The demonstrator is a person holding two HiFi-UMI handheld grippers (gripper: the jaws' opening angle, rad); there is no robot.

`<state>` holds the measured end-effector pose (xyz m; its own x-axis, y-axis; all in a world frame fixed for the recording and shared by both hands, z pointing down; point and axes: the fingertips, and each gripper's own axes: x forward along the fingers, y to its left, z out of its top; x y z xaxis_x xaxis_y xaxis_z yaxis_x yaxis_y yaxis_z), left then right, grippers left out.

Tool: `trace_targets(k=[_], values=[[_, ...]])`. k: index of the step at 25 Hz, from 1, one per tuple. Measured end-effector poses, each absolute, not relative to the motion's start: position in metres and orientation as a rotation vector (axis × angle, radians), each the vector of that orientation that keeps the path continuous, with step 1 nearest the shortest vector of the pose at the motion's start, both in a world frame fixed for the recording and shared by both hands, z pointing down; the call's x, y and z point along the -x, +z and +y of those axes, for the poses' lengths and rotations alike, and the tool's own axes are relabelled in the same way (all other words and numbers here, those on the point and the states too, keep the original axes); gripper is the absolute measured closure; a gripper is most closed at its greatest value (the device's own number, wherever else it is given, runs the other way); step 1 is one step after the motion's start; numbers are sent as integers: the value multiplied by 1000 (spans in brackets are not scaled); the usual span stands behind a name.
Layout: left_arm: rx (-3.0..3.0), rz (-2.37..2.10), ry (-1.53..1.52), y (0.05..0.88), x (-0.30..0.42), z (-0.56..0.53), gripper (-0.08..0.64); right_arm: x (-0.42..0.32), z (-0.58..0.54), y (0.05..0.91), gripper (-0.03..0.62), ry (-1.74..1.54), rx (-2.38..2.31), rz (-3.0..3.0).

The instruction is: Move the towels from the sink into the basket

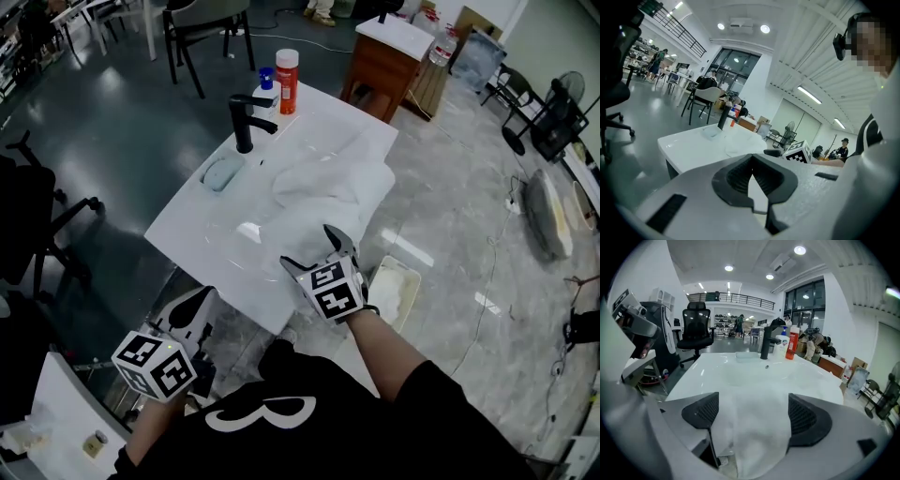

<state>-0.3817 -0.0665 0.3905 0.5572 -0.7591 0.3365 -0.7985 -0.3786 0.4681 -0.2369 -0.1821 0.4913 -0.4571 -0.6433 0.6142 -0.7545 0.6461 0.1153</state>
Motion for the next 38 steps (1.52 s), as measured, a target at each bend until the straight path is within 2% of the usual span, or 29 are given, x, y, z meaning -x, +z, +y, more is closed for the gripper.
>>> trace_targets(k=[14,15,17,19,24,28,32,38], values=[[-2097,-1200,103,426,382,-103,554,222,-205,525,165,230,-1047,-2147],[-2094,-1193,104,427,380,-104,554,218,-207,525,209,224,-1071,-2141],[-2091,-1179,106,430,376,-105,554,206,-213,522,370,224,-1130,-2135],[-2089,-1171,113,432,375,-105,554,201,-216,519,417,222,-1147,-2143],[-2067,-1174,126,436,380,-97,554,200,-215,518,472,263,-1150,-2186],[-2065,-1180,128,434,383,-88,554,194,-217,512,500,469,-1181,-2250],[-2064,-1181,130,429,384,-77,554,190,-211,499,509,645,-1188,-2319],[-2092,-1175,129,420,379,-59,554,179,-192,468,514,698,-1254,-2398]])
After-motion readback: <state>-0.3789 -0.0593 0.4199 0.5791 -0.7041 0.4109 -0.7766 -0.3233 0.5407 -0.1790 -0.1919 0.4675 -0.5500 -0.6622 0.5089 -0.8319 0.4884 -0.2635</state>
